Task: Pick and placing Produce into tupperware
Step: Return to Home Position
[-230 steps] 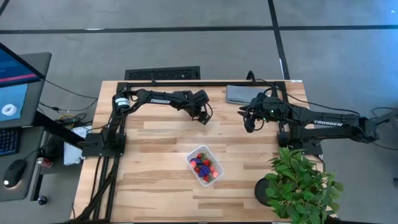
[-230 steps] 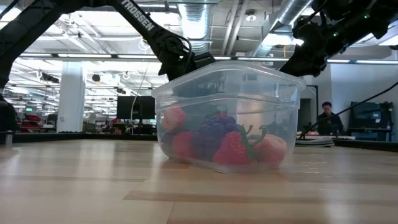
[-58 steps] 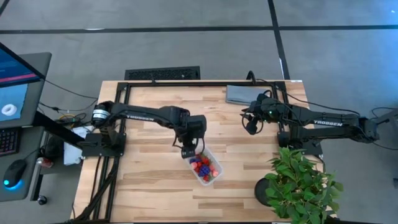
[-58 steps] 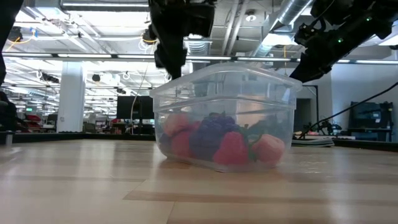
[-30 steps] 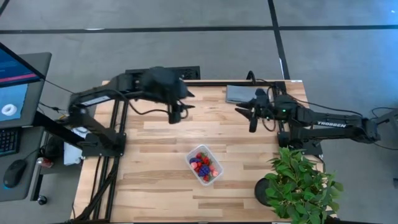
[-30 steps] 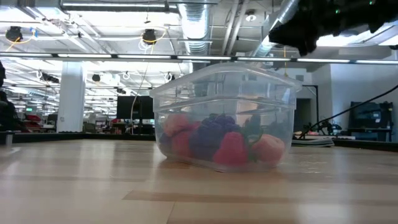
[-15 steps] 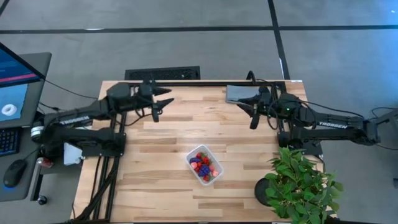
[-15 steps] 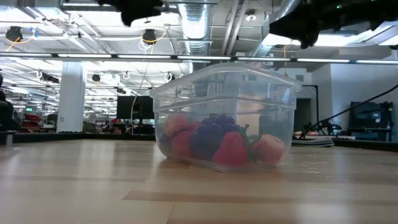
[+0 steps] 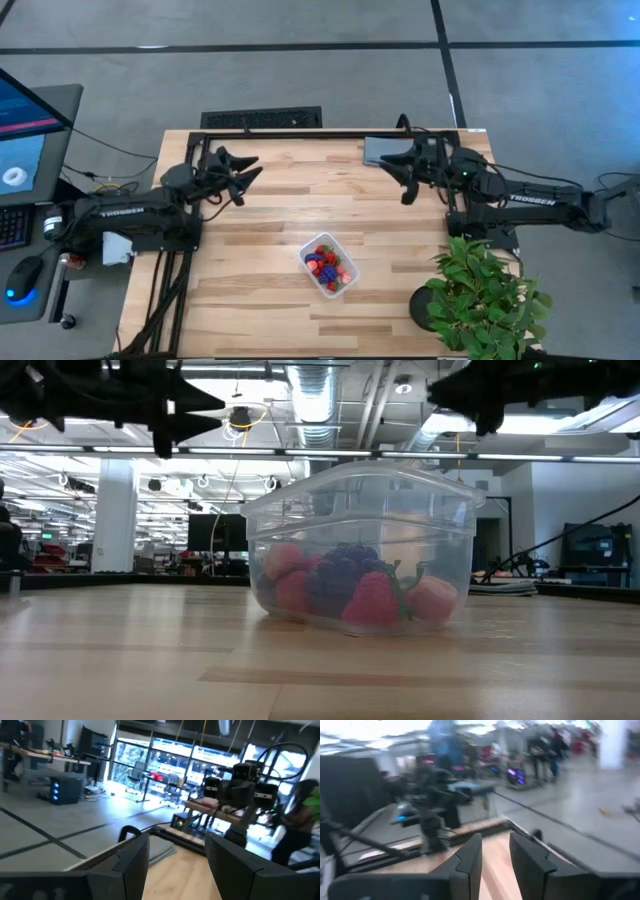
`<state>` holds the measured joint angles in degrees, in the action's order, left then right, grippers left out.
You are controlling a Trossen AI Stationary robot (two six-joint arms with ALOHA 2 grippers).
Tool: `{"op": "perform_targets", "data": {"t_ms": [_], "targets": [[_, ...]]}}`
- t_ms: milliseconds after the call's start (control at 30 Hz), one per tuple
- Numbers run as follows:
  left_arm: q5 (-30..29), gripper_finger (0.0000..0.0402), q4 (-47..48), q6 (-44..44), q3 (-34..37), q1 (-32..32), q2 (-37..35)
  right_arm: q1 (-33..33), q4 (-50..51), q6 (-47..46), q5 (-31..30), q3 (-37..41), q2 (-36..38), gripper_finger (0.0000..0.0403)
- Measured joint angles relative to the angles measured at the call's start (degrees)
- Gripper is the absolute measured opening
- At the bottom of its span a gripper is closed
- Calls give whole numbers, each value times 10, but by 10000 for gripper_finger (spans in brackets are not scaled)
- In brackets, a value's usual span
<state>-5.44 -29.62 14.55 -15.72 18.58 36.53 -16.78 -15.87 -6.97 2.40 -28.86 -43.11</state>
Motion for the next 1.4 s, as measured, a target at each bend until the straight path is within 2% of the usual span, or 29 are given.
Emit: {"op": "perform_targets", "data": {"t_ms": [167,333,500,700,800,900,1033,1400], "targets": [[-10,183,-20,26,39,-30,-44,25,-28,53,14,0,0,122],[-67,183,-15,21,49,-80,-79,14,-30,59,12,0,0,122],[-130,183,-7,-1,49,-131,-85,-4,-30,60,15,0,0,122],[-191,183,24,-27,49,-177,-84,-22,-30,61,60,0,0,122],[-222,183,-3,-47,67,-192,-92,-32,-27,60,81,0,0,122],[-221,183,-42,-65,95,-200,-115,-38,-27,60,99,5,6,122],[-208,183,-54,-88,123,-207,-168,-50,-36,60,105,24,56,122],[-193,183,71,-129,123,-208,-324,-95,74,43,109,68,284,122]]}}
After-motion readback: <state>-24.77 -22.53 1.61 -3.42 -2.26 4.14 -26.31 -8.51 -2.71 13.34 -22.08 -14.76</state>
